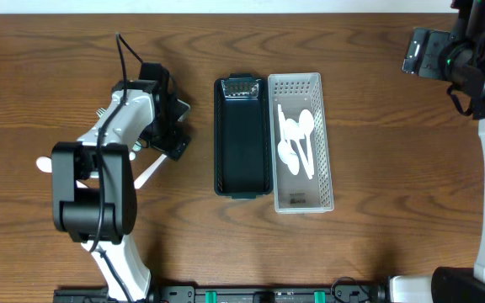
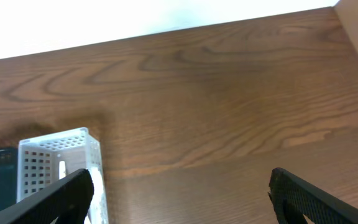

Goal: Pack container
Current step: 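Grasp a white fork near the left gripper and lift it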

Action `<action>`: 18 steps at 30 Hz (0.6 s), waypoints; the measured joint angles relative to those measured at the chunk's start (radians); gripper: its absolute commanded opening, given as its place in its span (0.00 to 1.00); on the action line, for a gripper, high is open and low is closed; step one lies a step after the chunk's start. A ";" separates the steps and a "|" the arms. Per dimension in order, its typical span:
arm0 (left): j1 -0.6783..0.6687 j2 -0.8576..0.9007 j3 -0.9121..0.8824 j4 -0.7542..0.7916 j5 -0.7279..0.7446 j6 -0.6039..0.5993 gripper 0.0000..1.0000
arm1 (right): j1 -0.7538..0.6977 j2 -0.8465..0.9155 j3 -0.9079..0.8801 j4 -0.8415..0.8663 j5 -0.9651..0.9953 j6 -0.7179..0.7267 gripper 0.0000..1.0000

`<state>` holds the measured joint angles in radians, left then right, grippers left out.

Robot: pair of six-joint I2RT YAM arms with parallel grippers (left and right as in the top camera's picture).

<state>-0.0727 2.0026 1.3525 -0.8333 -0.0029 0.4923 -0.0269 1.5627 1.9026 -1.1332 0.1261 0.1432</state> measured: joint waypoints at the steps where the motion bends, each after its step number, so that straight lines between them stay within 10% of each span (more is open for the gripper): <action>1: 0.000 0.007 0.000 0.000 0.004 0.002 0.95 | -0.001 0.000 0.000 0.000 0.003 0.000 0.93; 11: 0.000 0.031 0.002 0.002 0.095 0.006 0.91 | -0.003 0.004 0.000 -0.010 0.010 -0.003 0.93; 18: 0.001 0.031 0.002 0.004 0.111 0.005 0.62 | -0.006 0.020 0.000 -0.027 0.010 -0.003 0.89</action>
<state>-0.0719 2.0335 1.3544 -0.8291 0.1078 0.4969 -0.0326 1.5826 1.9026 -1.1599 0.1364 0.1398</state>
